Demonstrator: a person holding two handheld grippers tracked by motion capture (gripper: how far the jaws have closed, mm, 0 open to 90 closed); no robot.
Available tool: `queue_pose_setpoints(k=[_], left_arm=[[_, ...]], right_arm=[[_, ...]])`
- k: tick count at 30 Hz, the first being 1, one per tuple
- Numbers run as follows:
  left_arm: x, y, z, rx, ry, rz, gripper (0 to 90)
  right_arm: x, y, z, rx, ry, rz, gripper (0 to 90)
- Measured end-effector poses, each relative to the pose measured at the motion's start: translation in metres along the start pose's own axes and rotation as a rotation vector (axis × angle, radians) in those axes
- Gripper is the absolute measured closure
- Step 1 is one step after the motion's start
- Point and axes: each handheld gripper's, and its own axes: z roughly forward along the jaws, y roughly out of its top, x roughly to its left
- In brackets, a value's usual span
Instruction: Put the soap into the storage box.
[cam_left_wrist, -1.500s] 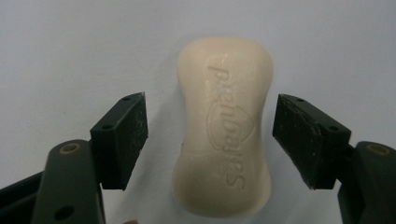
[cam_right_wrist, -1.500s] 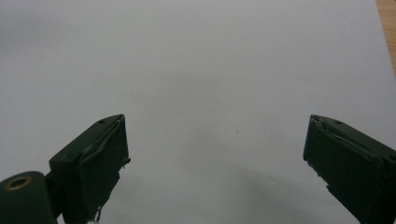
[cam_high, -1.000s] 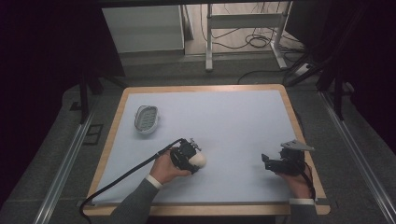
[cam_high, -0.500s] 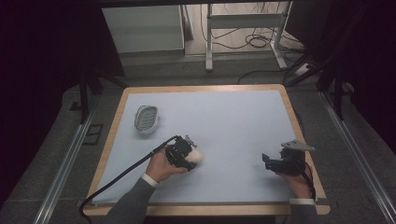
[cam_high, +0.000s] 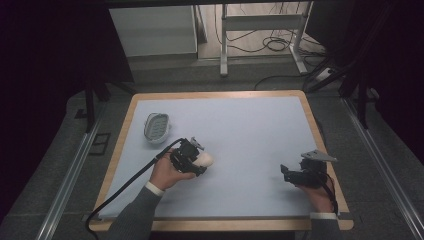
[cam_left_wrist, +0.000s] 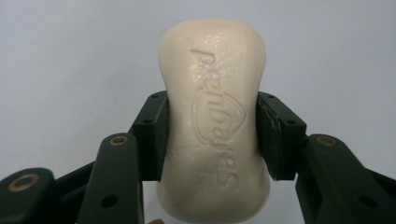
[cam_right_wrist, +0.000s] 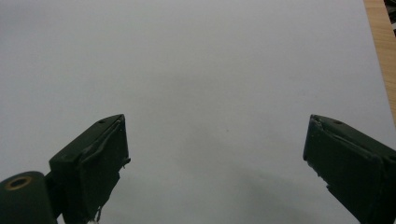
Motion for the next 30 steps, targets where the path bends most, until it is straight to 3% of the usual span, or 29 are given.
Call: queue_pose_setpoints(k=[17,30], left_arm=[[0.014,0.001,-0.020,-0.027,0.018,-0.013,49.5],[0.018,0.010,-0.033,-0.051,0.050,-0.006,49.5]], right_arm=[[0.000,0.000,0.000,-0.001,0.002,0.002,6.3],[-0.001,0.000,0.000,0.005,-0.003,0.005,6.3]])
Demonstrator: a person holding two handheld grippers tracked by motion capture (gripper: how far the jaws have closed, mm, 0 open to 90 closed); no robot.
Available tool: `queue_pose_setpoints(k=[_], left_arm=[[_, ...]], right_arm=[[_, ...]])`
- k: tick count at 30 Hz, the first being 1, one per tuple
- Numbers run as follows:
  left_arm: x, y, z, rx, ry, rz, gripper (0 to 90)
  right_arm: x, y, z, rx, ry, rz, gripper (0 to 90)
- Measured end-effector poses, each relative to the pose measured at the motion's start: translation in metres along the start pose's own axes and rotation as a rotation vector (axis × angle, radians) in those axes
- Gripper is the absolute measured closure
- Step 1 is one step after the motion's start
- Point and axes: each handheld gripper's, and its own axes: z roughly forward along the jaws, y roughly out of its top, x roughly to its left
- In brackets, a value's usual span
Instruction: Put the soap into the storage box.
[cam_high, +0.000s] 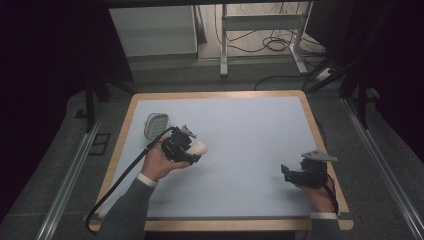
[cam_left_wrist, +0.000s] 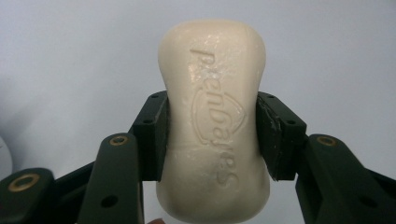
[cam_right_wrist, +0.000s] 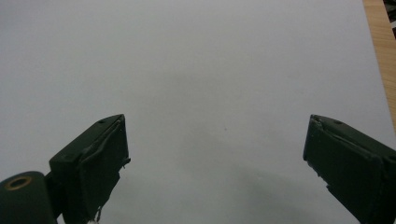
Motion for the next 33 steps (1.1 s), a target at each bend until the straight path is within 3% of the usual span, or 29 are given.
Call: queue_pose_setpoints(k=[10,33], left_arm=[[0.004,0.005,-0.005,-0.005,0.018,0.001,49.5],[0.031,0.012,-0.015,0.002,0.058,-0.033,49.5]], right_arm=[[-0.001,-0.001,0.001,0.004,-0.004,-0.002,6.3],[-0.002,-0.002,0.003,0.017,-0.006,0.002,6.3]])
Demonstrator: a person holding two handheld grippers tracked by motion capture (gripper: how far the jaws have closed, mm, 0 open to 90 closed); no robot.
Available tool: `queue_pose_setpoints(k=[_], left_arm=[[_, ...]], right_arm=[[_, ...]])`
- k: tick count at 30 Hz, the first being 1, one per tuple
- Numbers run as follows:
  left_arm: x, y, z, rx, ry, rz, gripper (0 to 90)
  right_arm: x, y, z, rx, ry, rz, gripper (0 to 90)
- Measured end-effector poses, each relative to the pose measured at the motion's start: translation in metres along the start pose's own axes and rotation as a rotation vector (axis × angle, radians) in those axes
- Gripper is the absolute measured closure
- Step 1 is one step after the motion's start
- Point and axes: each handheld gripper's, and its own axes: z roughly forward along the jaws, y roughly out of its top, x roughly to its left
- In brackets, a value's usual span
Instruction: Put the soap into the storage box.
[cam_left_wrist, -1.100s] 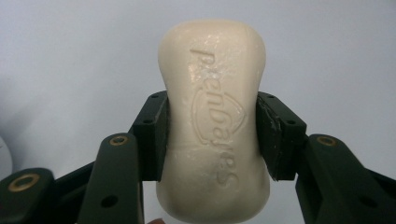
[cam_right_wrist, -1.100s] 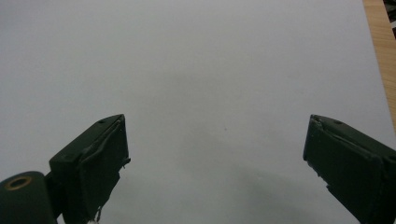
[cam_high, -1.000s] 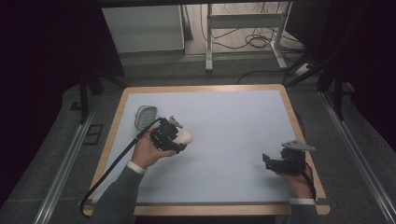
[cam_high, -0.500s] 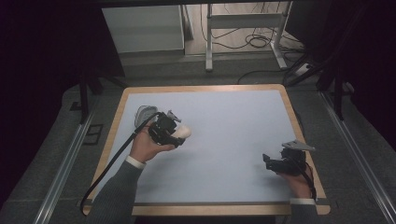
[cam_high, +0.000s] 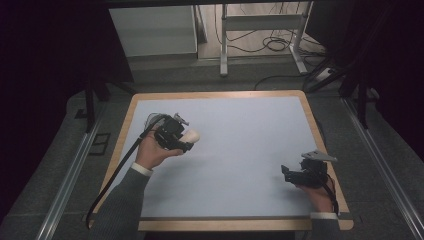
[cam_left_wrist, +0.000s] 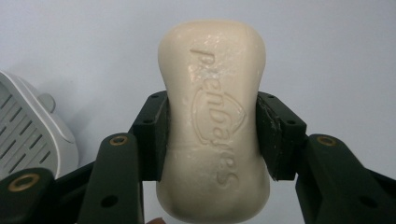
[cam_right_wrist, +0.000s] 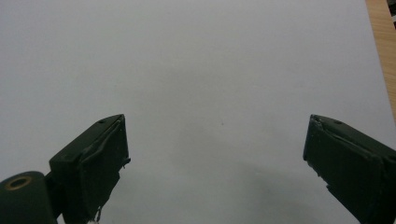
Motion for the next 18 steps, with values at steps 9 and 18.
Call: queue_pose_setpoints(k=[9,18], left_arm=[[0.007,0.007,-0.001,0.003,0.025,-0.006,49.5],[0.015,0.011,0.002,0.010,0.037,-0.022,49.5]], right_arm=[[-0.001,0.000,0.000,0.002,-0.002,0.002,6.3],[-0.002,-0.001,0.001,0.003,-0.006,0.005,6.3]])
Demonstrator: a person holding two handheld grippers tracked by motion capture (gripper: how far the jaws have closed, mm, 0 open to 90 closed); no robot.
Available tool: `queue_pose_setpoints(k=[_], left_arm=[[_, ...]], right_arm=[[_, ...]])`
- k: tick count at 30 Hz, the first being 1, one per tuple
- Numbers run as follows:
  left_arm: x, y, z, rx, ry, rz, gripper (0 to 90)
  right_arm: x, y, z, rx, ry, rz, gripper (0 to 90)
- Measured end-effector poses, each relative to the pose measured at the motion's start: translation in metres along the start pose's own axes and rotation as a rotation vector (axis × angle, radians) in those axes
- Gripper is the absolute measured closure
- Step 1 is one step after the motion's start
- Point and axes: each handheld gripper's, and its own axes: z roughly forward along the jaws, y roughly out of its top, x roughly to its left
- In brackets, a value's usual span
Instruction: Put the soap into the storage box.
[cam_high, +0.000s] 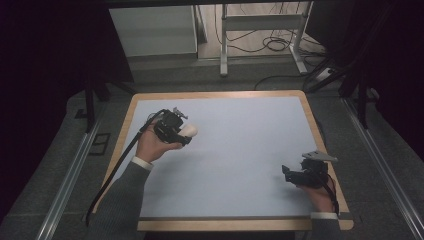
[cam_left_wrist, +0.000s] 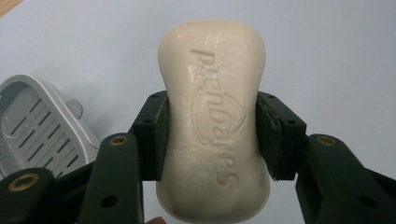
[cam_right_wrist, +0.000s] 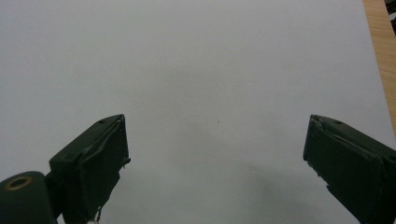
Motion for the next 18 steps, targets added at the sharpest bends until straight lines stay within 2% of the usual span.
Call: queue_pose_setpoints(k=[18], left_arm=[[0.024,0.002,0.005,0.013,0.030,-0.046,49.5]], right_arm=[[0.000,-0.001,0.001,0.007,-0.006,-0.001,6.3]])
